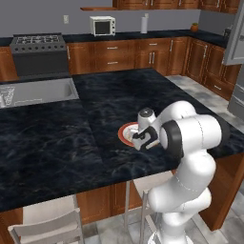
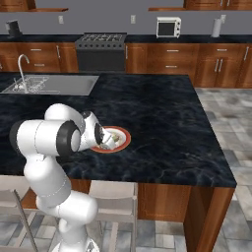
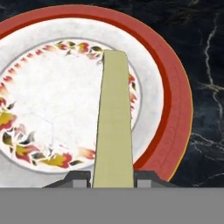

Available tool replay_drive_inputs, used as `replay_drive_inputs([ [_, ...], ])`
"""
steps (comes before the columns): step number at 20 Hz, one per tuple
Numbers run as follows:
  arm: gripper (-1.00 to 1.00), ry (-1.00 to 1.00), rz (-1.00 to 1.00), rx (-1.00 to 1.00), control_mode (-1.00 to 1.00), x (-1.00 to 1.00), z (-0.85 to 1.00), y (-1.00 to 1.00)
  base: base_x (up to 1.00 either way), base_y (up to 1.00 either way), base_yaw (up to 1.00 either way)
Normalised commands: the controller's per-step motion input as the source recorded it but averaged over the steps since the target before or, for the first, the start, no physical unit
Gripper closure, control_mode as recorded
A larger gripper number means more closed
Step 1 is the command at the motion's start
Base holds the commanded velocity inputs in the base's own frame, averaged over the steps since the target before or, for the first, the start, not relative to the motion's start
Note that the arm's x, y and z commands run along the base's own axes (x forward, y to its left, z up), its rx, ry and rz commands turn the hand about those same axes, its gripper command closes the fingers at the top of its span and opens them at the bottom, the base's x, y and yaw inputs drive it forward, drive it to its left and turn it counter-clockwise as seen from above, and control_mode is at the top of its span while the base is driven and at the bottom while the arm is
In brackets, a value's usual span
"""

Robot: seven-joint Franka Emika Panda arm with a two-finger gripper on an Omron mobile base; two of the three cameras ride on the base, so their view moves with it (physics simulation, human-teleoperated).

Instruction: Retrieve the butter from the fridge and place it on a plate on the dining table. Then retrieve the butter knife by the fridge and place it near the plate.

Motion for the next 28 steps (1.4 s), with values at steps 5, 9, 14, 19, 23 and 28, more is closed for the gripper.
replay_drive_inputs([
  [5,1.00,0.00,-0.11,0.00,-1.00,0.15,0.00,0.00,0.00,0.00,0.00],
  [9,1.00,0.00,-0.16,0.00,-1.00,0.20,0.00,0.00,0.00,0.00,0.00],
  [14,1.00,0.00,-0.13,0.00,-1.00,0.25,0.00,0.00,0.00,0.00,0.00],
  [19,1.00,0.00,-0.06,0.00,-1.00,0.12,0.00,0.01,0.00,0.00,0.00],
  [23,-1.00,0.08,-0.04,0.00,-1.00,0.02,0.00,0.05,0.00,0.00,0.00],
  [28,-1.00,0.07,-0.03,0.00,-1.00,0.03,0.00,0.08,0.00,0.00,0.00],
])
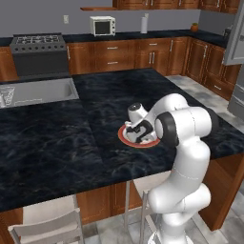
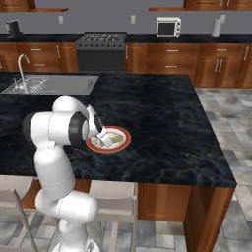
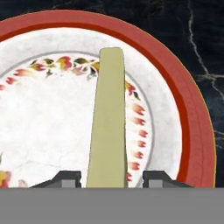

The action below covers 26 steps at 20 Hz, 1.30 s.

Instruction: Retrieve the butter from the fridge and place it on a plate on the dining table. Then retrieve the butter knife by the fridge and place it near the plate.

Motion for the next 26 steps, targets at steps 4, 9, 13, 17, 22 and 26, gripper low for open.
replay_drive_inputs([
  [4,-1.00,0.02,0.00,0.00,-1.00,0.00,0.00,0.00,0.00,0.00,0.00],
  [9,-1.00,0.09,-0.03,0.00,-1.00,-0.03,0.18,0.00,0.00,0.00,0.00],
  [13,-1.00,0.06,-0.05,0.12,-1.00,-0.48,0.91,-0.08,0.00,0.00,0.00],
  [17,-1.00,0.01,0.08,0.07,-1.00,-0.96,0.94,-0.16,0.00,0.00,0.00],
  [22,-1.00,0.11,0.28,0.07,-1.00,-1.00,0.69,-0.14,0.00,0.00,0.00],
  [26,-1.00,0.00,0.43,0.01,-1.00,-1.00,0.50,-0.23,0.00,0.00,0.00],
])
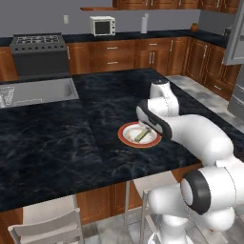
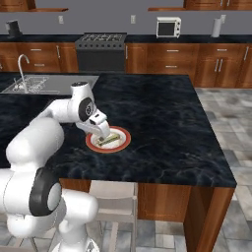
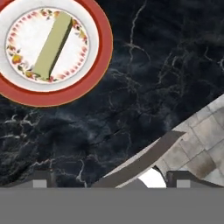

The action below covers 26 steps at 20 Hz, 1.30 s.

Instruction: Retrieve the butter from the fridge and place it on a plate on the dining table. Then retrieve the butter knife by the fridge and place it near the plate.

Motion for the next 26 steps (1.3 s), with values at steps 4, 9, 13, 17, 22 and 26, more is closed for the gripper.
replay_drive_inputs([
  [4,-1.00,-0.02,0.44,0.01,-1.00,-1.00,0.34,-0.33,0.00,0.00,0.00],
  [9,-1.00,-0.23,0.45,0.09,-1.00,-1.00,0.04,-0.49,0.00,0.00,0.00],
  [13,-1.00,-0.14,0.33,0.00,-1.00,-0.68,-0.02,-0.11,0.00,0.00,0.00],
  [17,-1.00,0.00,0.08,-0.06,-1.00,-0.36,0.00,0.02,0.00,0.00,0.00],
  [22,-1.00,0.28,-0.14,0.00,-1.00,-0.07,0.21,0.11,0.00,0.00,0.00],
  [26,-1.00,0.39,-0.11,0.00,-1.00,-0.01,0.24,0.00,0.00,0.00,0.00],
])
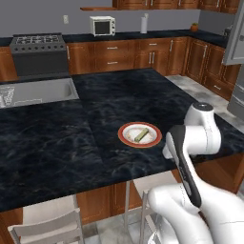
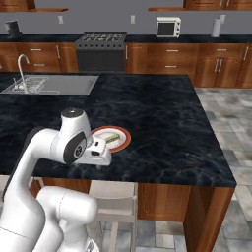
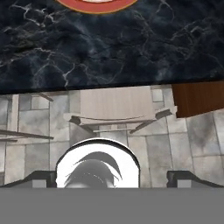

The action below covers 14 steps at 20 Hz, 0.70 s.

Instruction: Retrieve the butter from the fridge and place it on a plate on the dining table. Then retrieve the butter knife by the fridge and place it near the plate.

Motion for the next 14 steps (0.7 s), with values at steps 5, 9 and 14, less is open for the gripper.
replay_drive_inputs([
  [5,-1.00,0.14,-0.02,0.00,-1.00,0.00,0.07,0.01,0.00,0.00,0.00],
  [9,-1.00,0.00,0.00,0.00,-1.00,0.00,0.00,0.00,0.00,0.00,0.00],
  [14,-1.00,0.00,0.00,0.00,1.00,0.00,0.00,0.00,-0.03,0.00,-0.09],
])
